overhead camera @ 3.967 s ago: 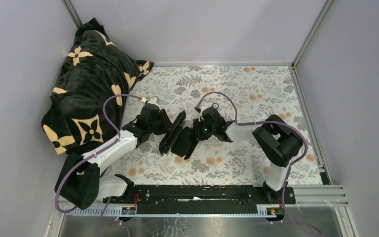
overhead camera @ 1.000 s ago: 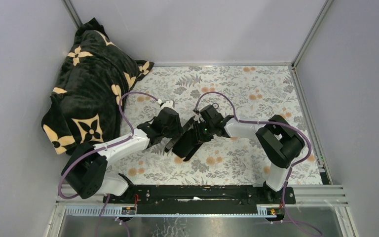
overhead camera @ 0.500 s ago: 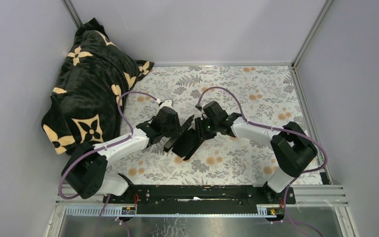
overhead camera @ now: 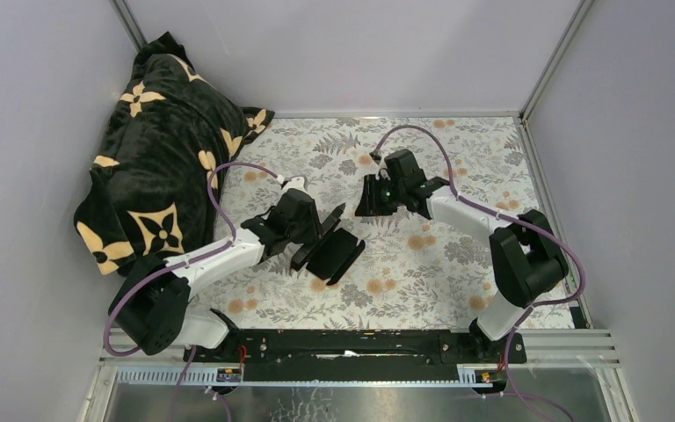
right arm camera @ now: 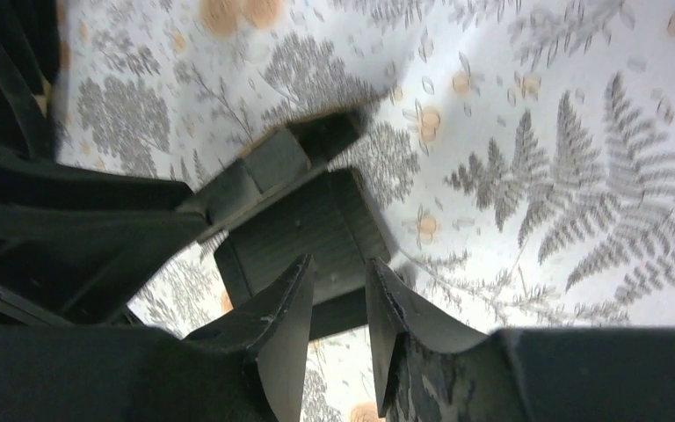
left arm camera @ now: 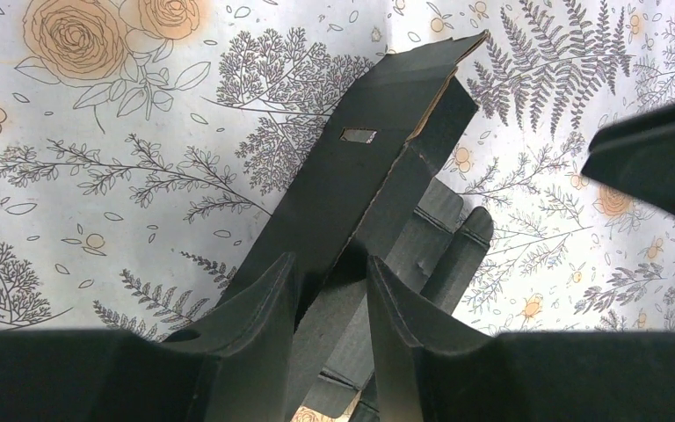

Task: Fold the paper box
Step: Fold the paper box at the center of the board.

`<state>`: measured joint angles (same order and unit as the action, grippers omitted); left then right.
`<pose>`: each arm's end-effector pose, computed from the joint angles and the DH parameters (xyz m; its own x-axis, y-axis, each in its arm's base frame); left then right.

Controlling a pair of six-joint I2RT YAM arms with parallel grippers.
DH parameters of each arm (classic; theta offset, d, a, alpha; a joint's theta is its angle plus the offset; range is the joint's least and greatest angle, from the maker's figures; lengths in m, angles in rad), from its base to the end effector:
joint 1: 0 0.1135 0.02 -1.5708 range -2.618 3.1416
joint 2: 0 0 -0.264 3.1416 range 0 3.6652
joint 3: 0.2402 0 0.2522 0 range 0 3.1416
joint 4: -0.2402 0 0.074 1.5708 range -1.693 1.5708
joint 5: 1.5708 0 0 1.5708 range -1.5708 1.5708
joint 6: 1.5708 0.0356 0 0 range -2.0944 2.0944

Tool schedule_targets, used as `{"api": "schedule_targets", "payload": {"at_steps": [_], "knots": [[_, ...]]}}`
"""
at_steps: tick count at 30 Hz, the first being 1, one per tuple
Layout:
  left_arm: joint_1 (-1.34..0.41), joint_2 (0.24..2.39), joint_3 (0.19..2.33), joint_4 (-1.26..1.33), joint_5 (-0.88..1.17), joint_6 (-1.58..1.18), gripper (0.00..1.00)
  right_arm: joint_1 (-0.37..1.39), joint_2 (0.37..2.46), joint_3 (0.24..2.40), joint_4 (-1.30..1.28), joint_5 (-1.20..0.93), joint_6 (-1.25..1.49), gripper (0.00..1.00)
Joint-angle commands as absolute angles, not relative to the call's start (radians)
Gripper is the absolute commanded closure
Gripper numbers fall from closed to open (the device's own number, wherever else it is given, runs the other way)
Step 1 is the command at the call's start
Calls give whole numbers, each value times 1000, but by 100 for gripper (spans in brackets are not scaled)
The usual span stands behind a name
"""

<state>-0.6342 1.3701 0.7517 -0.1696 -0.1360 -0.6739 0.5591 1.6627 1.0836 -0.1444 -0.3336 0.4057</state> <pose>0.2275 -0.1613 0.2016 -0.7645 -0.2052 -0.6111 0.0422 0.9300 -0.3650 0.3013 0.2023 0.2213 -0.7956 -0.0579 -0.6031 -0.4302 0.7550 0.4950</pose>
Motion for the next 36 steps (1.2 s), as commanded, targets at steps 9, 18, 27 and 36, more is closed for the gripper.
{"api": "schedule_targets", "payload": {"at_steps": [9, 18, 27, 36], "knots": [[-623, 1354, 743, -187, -127, -646, 60, 550, 1778, 1306, -158, -421, 359, 72], [-619, 1360, 744, -181, -121, -644, 60, 557, 1818, 1305, -144, -461, 360, 77], [-610, 1361, 738, -180, -118, -641, 60, 564, 1871, 1330, -112, -487, 376, 78], [-597, 1359, 735, -180, -112, -634, 59, 567, 1900, 1383, -127, -503, 369, 78]]}}
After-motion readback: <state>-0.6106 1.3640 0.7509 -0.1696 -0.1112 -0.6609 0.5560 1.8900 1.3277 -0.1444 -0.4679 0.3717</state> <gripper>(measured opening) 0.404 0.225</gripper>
